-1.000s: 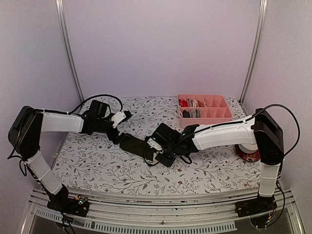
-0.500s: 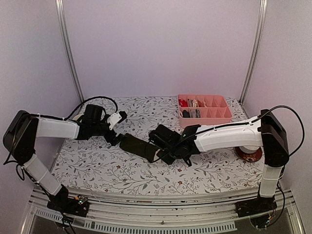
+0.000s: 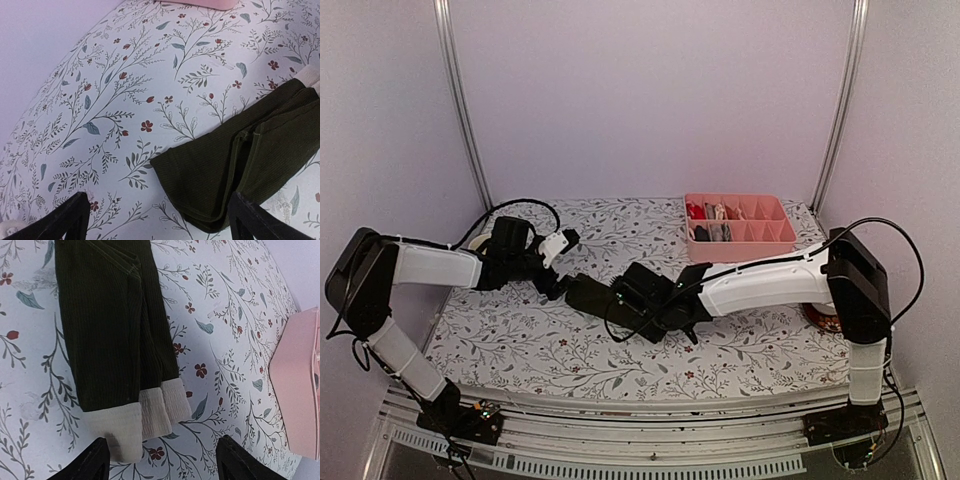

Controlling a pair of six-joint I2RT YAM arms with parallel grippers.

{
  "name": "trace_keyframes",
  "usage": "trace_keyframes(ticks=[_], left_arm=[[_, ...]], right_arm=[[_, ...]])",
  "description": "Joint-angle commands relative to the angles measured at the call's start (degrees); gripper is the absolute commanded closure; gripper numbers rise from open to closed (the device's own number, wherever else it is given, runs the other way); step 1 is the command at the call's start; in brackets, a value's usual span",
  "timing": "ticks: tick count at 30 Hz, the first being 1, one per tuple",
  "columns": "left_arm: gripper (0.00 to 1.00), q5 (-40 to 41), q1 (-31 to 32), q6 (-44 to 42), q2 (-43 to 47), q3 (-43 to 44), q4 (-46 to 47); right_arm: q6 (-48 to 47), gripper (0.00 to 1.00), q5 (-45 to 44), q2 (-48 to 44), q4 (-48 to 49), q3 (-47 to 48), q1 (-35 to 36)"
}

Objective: Roll the underwear
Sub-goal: Rotate the underwear at the center of the board.

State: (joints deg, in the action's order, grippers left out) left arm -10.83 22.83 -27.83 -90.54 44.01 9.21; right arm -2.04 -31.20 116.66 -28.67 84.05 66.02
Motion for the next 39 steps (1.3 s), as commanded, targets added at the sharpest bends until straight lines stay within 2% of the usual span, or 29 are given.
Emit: trace_keyframes(ticks=[1,15,28,39], left_arm=[[0.01,0.1,-0.5,0.23,0.78,-0.74,1.33],[0.01,-0.49,-0.49,0.06,0.74,-0.94,1.33],[0.01,-0.5,-0.48,-0.11,-0.1,-0.69,1.03],[0.02,-0.05,-0.51,-0.16,-0.76,-0.58,1.06]], right_arm=[[-1.28,0.25,-3.38,1.96,-0.01,1.73,-3.0],[-4.83,0.26,-0.31,4.73,1.87,2.8,-6.55],[-3.81,0.26,-1.22,8.71,-2.75,4.81,-10.52],[-2.49,0.07,-12.1,4.01,-8.7,11.47,-10.49]])
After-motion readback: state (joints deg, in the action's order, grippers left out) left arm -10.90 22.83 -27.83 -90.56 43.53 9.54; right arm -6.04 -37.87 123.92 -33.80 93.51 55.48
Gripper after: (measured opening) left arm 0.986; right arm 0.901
